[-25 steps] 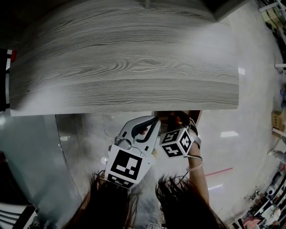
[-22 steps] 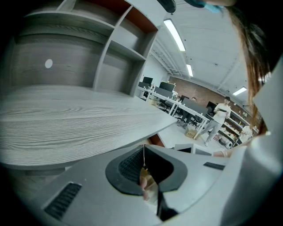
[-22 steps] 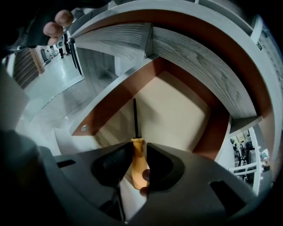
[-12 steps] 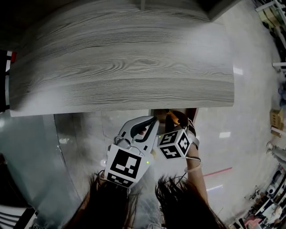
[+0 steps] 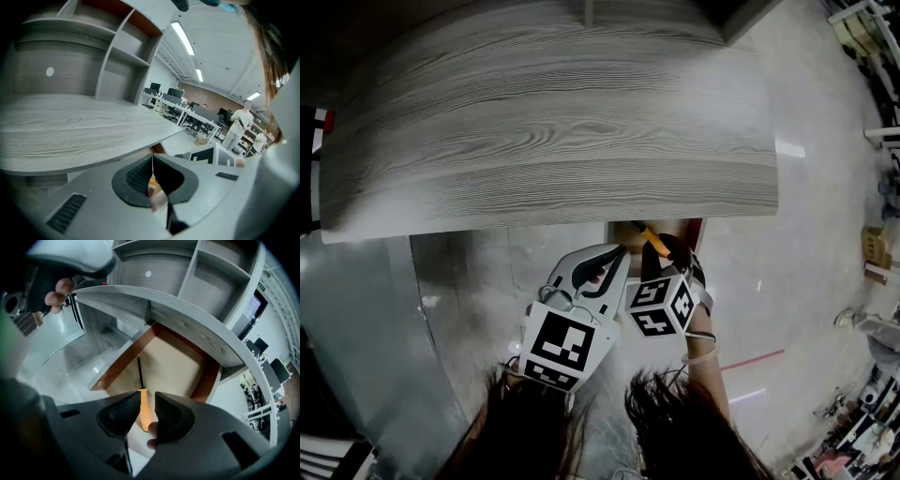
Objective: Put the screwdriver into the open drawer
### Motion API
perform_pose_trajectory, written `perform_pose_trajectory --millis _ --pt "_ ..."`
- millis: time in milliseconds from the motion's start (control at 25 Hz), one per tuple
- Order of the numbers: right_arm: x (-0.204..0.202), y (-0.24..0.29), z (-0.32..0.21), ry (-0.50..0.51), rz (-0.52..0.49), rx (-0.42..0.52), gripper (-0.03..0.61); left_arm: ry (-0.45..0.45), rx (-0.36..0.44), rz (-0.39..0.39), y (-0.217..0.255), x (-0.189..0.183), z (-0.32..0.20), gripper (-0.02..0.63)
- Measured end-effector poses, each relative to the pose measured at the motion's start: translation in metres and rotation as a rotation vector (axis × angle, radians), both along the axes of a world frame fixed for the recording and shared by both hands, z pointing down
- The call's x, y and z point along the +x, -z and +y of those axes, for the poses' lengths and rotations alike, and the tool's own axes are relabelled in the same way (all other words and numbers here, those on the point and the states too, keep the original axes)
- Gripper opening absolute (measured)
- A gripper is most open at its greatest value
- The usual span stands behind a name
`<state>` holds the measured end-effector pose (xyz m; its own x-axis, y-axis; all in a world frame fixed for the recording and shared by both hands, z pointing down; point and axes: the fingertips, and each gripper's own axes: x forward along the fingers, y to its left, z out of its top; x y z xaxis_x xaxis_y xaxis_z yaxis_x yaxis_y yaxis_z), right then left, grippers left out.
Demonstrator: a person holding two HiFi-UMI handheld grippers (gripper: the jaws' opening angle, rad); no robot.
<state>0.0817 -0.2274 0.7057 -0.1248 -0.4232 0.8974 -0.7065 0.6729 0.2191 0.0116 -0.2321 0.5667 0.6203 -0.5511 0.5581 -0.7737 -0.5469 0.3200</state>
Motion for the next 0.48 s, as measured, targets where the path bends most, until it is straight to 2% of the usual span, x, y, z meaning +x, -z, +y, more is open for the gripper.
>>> perform_pose_trajectory --millis 480 --pt "0.006 0.039 0.013 -0.112 -0.073 0.068 0.080 0.018 0.007 -0.013 0.013 0.005 0.013 0.020"
